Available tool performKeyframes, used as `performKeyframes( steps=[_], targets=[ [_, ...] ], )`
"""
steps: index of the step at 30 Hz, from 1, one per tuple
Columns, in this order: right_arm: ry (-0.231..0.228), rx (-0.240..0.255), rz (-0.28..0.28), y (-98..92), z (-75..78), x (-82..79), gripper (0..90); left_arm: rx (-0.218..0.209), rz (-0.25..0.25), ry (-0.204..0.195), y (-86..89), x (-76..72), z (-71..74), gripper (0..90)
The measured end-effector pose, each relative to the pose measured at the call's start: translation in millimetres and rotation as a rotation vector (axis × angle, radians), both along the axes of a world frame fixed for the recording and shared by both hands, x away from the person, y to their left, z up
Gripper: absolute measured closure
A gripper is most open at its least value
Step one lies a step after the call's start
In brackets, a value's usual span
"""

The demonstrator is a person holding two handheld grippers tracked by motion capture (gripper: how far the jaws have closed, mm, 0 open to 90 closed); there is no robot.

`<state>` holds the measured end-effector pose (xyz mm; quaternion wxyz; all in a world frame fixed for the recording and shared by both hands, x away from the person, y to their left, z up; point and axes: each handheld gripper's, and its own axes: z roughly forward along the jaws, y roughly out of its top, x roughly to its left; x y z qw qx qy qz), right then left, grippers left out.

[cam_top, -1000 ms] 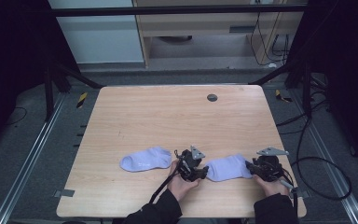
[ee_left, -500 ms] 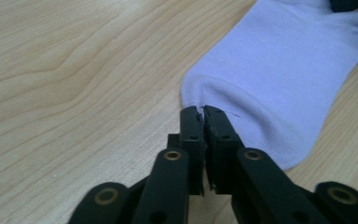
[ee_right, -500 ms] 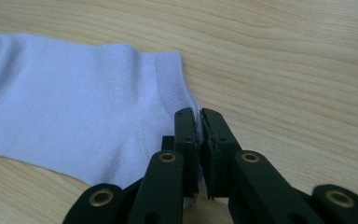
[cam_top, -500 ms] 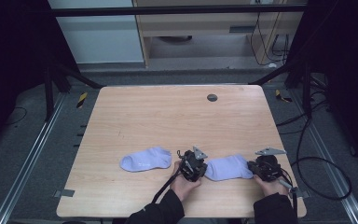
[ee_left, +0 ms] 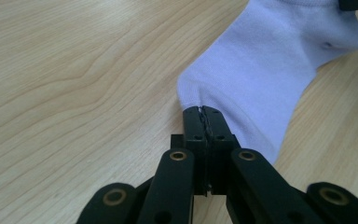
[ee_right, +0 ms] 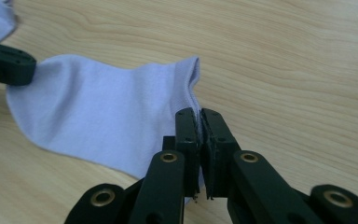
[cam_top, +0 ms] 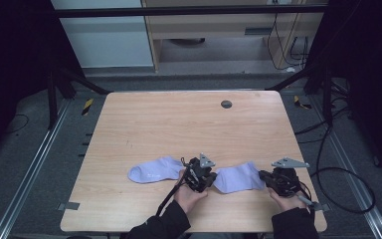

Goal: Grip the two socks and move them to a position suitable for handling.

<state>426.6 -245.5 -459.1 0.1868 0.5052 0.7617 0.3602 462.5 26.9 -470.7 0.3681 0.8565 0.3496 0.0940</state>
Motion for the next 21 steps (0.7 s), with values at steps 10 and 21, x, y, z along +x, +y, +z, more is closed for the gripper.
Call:
performKeyframes(
  steps=[10, 21],
  targets=[
    [-0.030, 0.020, 0.068, 26.8, 9.9, -11.6, 86.6, -0.001, -0.007, -0.018, 32.6, -13.6, 16.4, 89.2],
    [-0.042, 0.045, 0.107, 57.5, 9.2, -20.4, 86.6, 0.012, 0.021, -0.014, 75.6, -25.9, 20.1, 89.2]
  ],
)
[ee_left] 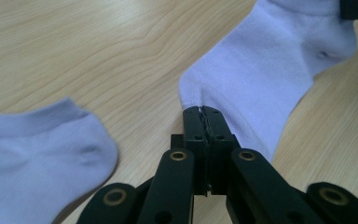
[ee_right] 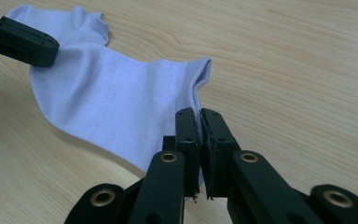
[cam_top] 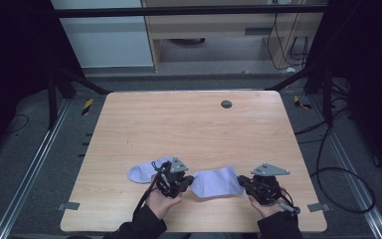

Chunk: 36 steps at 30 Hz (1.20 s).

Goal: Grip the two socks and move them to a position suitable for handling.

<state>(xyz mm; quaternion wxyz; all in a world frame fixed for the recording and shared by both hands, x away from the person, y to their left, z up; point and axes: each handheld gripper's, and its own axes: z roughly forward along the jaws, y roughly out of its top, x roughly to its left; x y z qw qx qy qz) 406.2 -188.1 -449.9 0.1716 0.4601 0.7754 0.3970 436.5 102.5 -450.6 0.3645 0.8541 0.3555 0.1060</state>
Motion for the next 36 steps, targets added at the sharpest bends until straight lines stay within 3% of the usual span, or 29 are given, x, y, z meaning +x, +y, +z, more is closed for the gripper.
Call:
performKeyframes(
  steps=[5, 12, 25, 28, 32, 36],
  targets=[
    [0.000, 0.010, 0.017, 11.2, -1.5, -6.0, 86.6, -0.007, 0.008, 0.013, 17.7, -8.4, -4.3, 89.2],
    [0.026, 0.008, 0.064, 29.6, -7.7, -12.2, 86.6, 0.024, 0.024, 0.036, 34.2, -12.7, -13.9, 89.2],
    [0.098, -0.030, 0.086, 41.6, -30.9, -5.1, 84.9, 0.058, 0.058, 0.061, 44.2, -8.1, -33.3, 87.6],
    [0.100, -0.045, 0.083, 41.2, -33.4, -3.6, 82.0, 0.058, 0.067, 0.042, 46.1, -7.7, -32.9, 84.5],
    [0.077, -0.041, 0.063, 39.1, -32.3, -3.6, 75.7, 0.044, 0.086, 0.032, 51.4, -7.8, -30.7, 76.7],
    [0.045, -0.032, 0.047, 36.8, -28.8, -1.7, 71.2, 0.013, 0.117, -0.004, 61.0, -7.7, -22.3, 68.4]
  ],
)
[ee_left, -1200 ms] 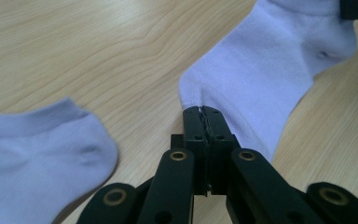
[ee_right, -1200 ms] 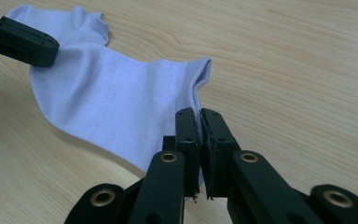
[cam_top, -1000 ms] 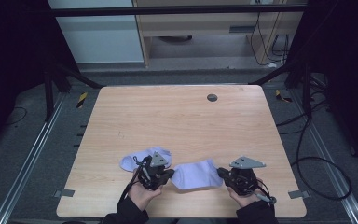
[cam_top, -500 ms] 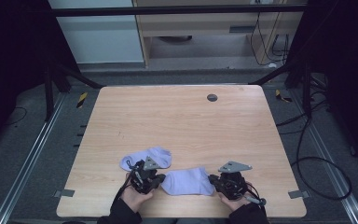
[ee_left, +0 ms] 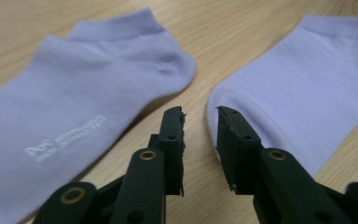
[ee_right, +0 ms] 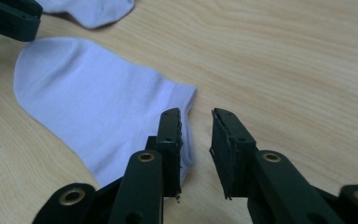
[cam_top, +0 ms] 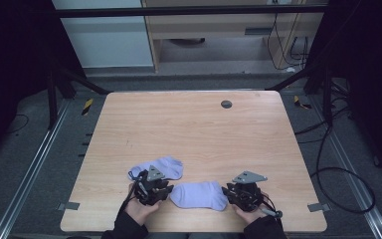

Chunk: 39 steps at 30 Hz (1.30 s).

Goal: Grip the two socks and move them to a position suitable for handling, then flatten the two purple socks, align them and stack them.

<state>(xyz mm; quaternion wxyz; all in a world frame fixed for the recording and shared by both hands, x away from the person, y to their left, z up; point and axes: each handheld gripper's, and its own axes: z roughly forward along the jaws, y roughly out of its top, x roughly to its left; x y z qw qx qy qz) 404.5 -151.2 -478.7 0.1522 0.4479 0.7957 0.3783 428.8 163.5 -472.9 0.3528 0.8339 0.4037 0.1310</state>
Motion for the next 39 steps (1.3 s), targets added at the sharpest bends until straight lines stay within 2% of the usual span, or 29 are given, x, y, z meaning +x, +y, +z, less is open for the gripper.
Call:
performKeyframes(
  steps=[4, 6, 17, 19, 23, 31, 39],
  targets=[
    [-0.041, 0.047, -0.018, -1.8, 6.2, 5.4, 66.6, -0.024, 0.040, -0.033, 12.5, 4.3, 7.8, 59.5],
    [-0.057, 0.054, -0.018, -1.2, 8.6, 8.5, 64.9, -0.032, 0.072, -0.045, 22.9, 9.2, 10.2, 56.7],
    [-0.088, 0.093, -0.027, 11.4, 23.5, 22.2, 58.2, -0.061, 0.156, -0.094, 55.1, 24.8, 13.3, 43.9],
    [-0.086, 0.114, -0.021, 19.6, 26.7, 28.6, 56.4, -0.053, 0.172, -0.090, 62.5, 28.6, 12.0, 42.8],
    [-0.088, 0.122, -0.013, 29.4, 30.5, 35.0, 54.8, -0.046, 0.217, -0.091, 78.1, 33.9, 10.2, 42.6],
    [-0.090, 0.111, 0.004, 59.7, 32.4, 52.0, 49.5, -0.047, 0.291, -0.099, 110.1, 41.5, 10.1, 42.0],
    [-0.076, 0.110, 0.003, 86.7, 29.2, 69.8, 47.7, -0.035, 0.311, -0.092, 121.9, 43.2, 6.0, 42.7]
  ],
)
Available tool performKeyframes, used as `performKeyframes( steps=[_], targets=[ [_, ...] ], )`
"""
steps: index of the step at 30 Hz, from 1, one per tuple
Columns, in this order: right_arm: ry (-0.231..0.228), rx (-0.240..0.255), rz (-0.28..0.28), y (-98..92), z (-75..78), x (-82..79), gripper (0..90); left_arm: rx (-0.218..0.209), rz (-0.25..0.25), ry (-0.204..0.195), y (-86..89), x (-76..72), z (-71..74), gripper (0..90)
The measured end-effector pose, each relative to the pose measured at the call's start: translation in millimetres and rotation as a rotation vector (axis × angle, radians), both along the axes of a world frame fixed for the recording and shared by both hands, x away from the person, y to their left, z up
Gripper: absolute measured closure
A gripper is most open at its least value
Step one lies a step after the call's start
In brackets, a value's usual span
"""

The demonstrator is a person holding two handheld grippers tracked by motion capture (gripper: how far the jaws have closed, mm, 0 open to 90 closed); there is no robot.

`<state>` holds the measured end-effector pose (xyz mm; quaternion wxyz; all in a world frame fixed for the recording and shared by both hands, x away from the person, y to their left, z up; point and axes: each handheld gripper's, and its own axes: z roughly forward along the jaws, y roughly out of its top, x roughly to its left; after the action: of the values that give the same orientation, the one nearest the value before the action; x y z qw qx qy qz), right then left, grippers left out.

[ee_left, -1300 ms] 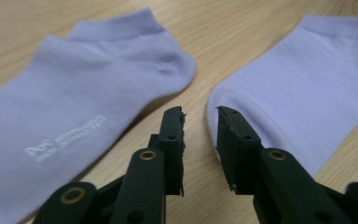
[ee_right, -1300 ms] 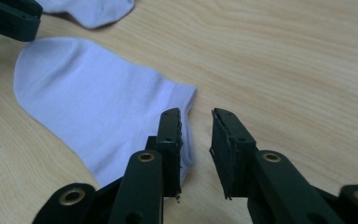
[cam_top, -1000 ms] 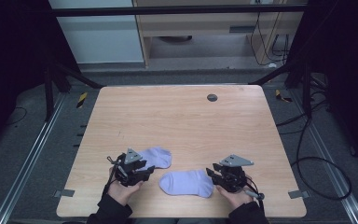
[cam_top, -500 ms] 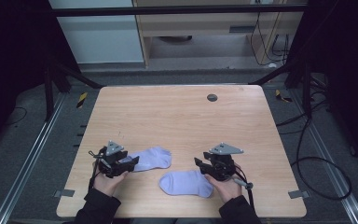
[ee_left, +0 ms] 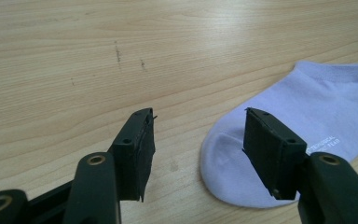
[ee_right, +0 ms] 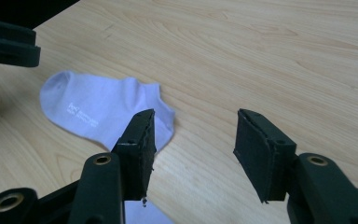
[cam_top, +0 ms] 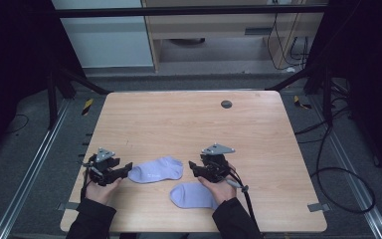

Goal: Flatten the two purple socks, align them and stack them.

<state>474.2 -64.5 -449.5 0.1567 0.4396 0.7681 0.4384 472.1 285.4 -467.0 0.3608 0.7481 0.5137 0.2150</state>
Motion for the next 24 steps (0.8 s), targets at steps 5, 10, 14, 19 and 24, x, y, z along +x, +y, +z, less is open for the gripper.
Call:
performKeyframes(
  steps=[5, 10, 14, 19, 24],
  targets=[
    [0.028, -0.025, 0.009, 19.9, -9.6, 14.2, 47.9, 0.017, -0.008, 0.014, -1.2, 1.0, -4.7, 45.8],
    [0.050, -0.036, 0.010, 30.1, -16.1, 21.5, 49.4, 0.034, -0.006, 0.028, -2.8, 2.9, -7.7, 48.1],
    [0.067, -0.045, 0.016, 39.1, -21.2, 25.7, 51.4, 0.046, -0.010, 0.047, -4.9, 3.6, -9.7, 50.5],
    [0.090, -0.063, 0.016, 51.5, -28.3, 32.5, 55.7, 0.049, -0.017, 0.070, -7.0, 4.3, -12.1, 54.6],
    [0.100, -0.109, 0.024, 63.7, -38.9, 38.1, 59.6, 0.058, -0.023, 0.098, -8.0, 5.9, -16.5, 60.6]
  ],
)
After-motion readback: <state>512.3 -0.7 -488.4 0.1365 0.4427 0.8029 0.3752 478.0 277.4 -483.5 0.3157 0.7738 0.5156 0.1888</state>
